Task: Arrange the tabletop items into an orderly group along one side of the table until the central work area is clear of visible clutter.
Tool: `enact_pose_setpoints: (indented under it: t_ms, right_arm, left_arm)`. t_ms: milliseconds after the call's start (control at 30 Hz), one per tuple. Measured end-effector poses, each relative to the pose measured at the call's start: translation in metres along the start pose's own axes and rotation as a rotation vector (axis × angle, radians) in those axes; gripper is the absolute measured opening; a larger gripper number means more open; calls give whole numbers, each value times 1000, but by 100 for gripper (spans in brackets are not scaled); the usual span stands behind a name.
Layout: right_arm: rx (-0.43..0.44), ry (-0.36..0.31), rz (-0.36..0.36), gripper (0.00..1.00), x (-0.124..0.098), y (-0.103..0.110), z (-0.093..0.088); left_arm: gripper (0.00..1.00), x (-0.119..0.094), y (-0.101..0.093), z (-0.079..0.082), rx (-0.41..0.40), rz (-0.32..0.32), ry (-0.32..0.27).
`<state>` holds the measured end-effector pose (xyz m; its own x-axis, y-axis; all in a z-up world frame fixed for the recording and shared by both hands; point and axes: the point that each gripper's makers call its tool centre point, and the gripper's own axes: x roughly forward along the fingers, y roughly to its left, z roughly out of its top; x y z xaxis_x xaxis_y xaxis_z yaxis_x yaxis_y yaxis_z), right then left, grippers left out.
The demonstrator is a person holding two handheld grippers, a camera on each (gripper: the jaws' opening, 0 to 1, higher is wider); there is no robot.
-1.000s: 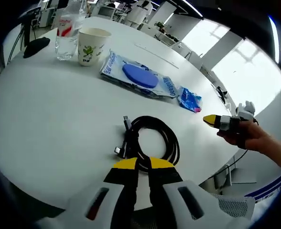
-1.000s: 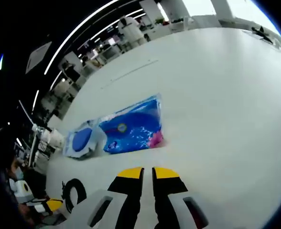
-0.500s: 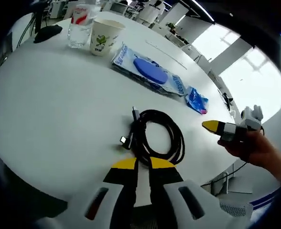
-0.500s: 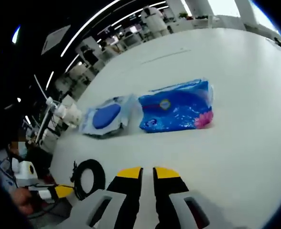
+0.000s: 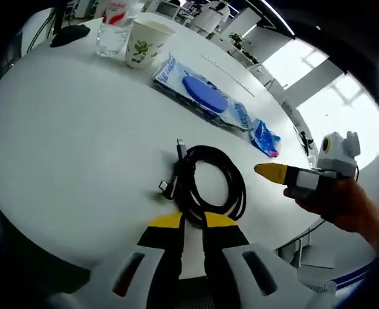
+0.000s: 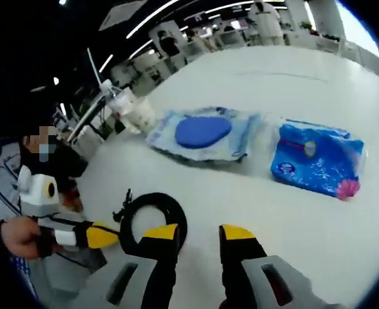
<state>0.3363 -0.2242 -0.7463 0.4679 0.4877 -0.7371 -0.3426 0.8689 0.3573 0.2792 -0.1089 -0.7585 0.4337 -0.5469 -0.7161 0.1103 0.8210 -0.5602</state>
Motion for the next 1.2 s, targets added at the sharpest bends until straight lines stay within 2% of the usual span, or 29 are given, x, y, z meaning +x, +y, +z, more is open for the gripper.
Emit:
enact_pose_setpoints:
  t_ms: [333,567,700,867,967,1200]
  right_arm:
    - [-110,64,10,22,22,19,5]
    - [-184,96,5,22,31,24,5]
    - [-298,142,-26,22,33,22,0]
    - [-332,148,-30,20,35,26,-2]
    - [-344,145,-64,12,35,19,0]
    - [-301,134,-74,9,29,15,0]
  left_arm:
    - [8,2,-4,-2,-25,-9,6]
    - [7,3,-4,-5,-43,-12,9]
    - [7,4,-6,-6,-53,-17,10]
    - [7,7,-10,-8,-45,-23,24]
    - [5,8,-11,-8,-45,-24,30]
    - [1,9,-12,-10,-45,-25,42]
